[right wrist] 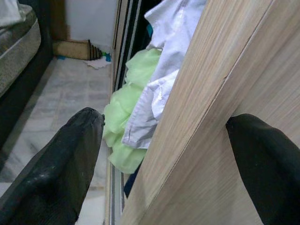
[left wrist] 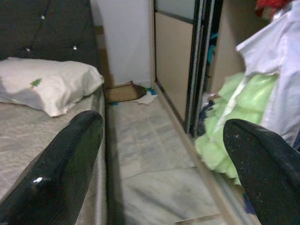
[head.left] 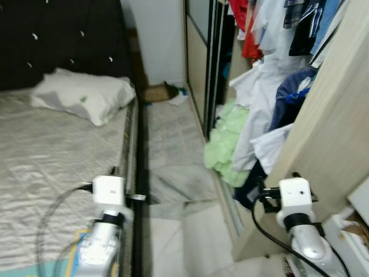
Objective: Clean up the room
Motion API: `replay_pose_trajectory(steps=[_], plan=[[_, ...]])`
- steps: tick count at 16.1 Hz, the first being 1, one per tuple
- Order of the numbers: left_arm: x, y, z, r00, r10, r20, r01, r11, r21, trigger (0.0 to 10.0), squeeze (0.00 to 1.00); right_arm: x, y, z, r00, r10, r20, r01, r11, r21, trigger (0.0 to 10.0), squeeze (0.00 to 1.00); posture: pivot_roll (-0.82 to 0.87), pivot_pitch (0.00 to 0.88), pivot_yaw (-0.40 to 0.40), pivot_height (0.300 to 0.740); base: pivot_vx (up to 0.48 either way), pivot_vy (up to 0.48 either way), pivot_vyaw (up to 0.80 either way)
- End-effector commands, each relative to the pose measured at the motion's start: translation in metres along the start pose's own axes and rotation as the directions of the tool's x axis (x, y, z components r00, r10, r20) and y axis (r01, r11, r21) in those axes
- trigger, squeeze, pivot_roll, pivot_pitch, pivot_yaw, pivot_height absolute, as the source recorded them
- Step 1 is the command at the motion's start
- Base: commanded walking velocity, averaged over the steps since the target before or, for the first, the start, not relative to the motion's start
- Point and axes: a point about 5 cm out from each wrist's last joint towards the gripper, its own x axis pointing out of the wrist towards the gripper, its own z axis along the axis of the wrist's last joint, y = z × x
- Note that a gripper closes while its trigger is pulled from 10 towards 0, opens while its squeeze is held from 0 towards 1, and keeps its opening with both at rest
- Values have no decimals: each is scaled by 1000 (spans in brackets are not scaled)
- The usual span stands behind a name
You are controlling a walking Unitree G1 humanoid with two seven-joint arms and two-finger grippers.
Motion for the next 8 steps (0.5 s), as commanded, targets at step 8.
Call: replay_pose_trajectory(steps=[8], plan=[[4,-5,1,1000,-26,6,26,999,-18,10000,0,5,7,7,1000,20,19,-20,1000,6,10000,0,10,37,26,740,0,-30,0]])
